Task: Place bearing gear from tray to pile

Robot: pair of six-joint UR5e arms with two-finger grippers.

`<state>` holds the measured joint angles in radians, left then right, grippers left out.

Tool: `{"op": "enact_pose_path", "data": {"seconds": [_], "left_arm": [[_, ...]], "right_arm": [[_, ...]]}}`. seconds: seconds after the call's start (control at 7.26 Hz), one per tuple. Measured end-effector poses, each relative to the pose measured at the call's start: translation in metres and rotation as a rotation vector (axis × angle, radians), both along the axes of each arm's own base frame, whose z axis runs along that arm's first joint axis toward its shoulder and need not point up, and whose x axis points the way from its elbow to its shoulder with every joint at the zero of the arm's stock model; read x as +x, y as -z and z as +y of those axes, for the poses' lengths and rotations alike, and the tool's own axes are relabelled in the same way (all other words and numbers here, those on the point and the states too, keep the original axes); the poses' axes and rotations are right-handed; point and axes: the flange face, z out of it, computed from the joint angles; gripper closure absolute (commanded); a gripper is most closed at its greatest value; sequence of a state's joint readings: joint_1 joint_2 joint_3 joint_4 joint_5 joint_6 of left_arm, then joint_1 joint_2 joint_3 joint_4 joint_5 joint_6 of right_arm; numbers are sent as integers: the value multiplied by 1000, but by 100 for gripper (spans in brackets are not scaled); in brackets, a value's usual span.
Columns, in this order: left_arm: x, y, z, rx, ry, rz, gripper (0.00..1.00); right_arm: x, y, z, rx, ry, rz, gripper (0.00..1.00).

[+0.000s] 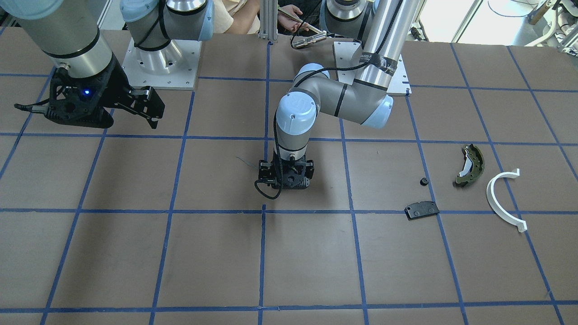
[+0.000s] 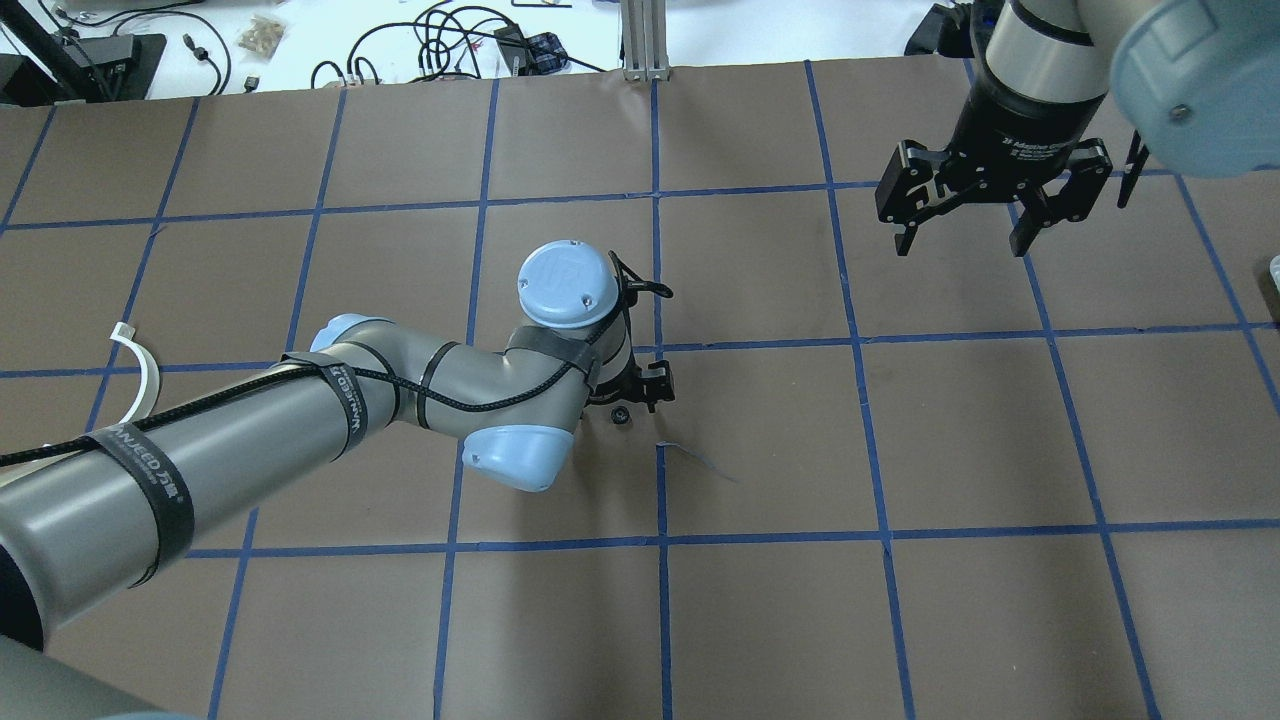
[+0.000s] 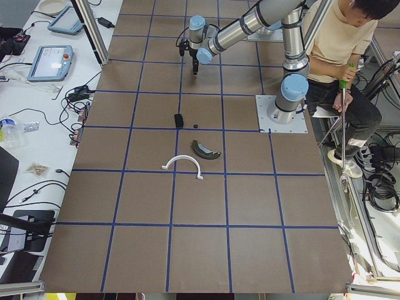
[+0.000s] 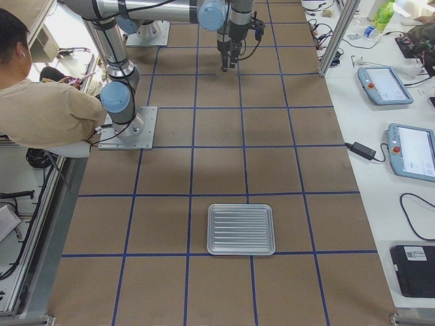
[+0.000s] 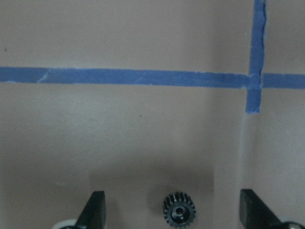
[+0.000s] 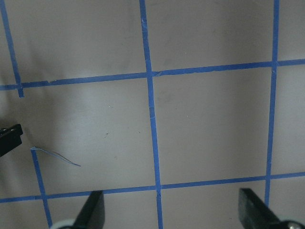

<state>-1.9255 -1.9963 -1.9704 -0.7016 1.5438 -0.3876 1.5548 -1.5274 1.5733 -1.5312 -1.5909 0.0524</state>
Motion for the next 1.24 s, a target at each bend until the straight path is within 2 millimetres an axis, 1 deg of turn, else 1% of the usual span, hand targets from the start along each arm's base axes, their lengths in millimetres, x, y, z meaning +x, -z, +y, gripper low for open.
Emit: {"op": "enact_pose_path", "data": {"seconds": [0.14,0.41,0.55,0.69,0.83,0.96,1.1,1.24], "left_arm": [[0,1,0,3,1,-2,100],[0,2,1,8,5,-3,100],[1,-1,-1,1,8,-1,100],[4,-9,-5,-8,11,1,100],[14,-22,-14,-8,17,-2,100],[40,-37,-30,13,22,-15,100],[79,-50,-45,50,30,-48,100],[124,-60,-55,80,44,-95,100]], "right_arm": [[1,1,0,1,-3,1,0],[1,-1,0,-1,1,1,0],[1,-1,1,1,-1,2,0],[1,-1,1,3,-3,3,0],[1,-1,2,5,-5,4,0],[1,-3,3,1,-5,4,0],[0,-9,6,-14,-4,4,0],[0,-15,9,-30,-3,4,0]]}}
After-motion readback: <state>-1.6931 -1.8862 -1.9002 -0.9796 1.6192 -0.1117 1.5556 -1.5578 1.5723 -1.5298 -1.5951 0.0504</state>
